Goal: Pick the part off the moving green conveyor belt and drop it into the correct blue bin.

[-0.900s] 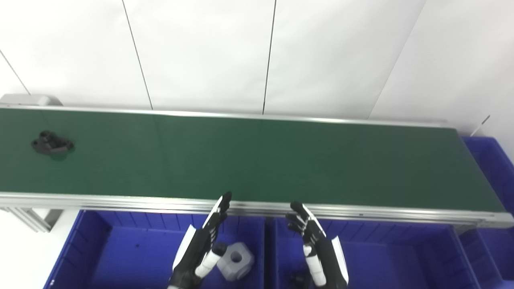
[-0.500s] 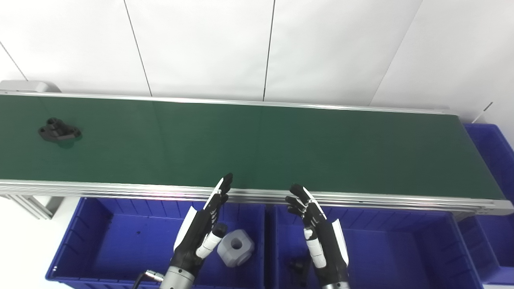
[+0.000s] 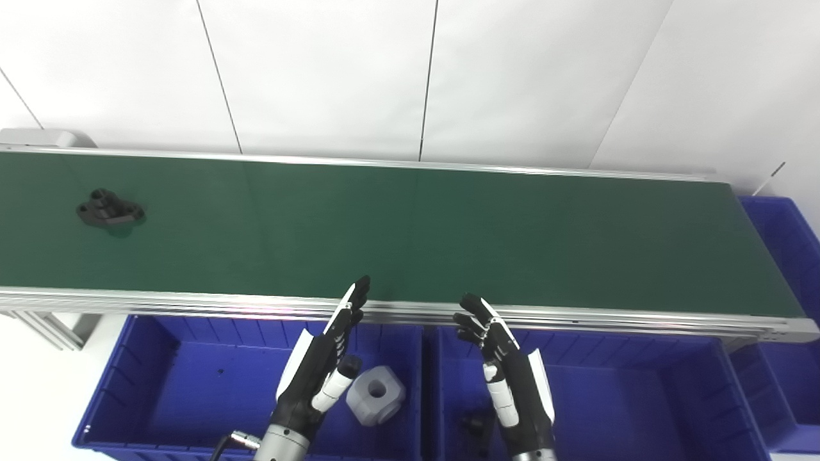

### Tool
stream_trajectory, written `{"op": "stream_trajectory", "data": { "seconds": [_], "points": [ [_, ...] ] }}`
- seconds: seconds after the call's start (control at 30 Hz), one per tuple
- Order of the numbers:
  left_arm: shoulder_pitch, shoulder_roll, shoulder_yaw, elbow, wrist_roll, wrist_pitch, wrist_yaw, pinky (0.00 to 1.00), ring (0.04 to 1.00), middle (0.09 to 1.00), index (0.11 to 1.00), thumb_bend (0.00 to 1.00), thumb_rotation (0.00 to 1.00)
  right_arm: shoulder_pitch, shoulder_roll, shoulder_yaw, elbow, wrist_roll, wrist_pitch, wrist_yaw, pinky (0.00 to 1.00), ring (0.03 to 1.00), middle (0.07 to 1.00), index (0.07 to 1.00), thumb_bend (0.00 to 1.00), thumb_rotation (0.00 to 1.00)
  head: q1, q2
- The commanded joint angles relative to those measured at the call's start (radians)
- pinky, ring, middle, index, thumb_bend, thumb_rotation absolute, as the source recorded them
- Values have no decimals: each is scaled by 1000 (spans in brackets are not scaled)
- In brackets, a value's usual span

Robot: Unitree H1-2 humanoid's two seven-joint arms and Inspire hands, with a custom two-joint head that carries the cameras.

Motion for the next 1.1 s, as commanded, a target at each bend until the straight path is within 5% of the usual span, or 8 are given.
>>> {"op": "stream_trajectory", "data": {
  "seconds": [0.0,1.07],
  "points": [
    [-11,-4,-2,-30,-9,-18,-1,990,1000,1000,982,854,991,-8,11,0,-30,2,2,9,785,834,888,882,794,995,1,1],
    [-12,-20,-1,33,9,-54,20,980,1000,1000,979,860,1000,-15,20,-42,13,-13,-25,-8,853,875,922,893,790,1000,35,-31]
  ]
}}
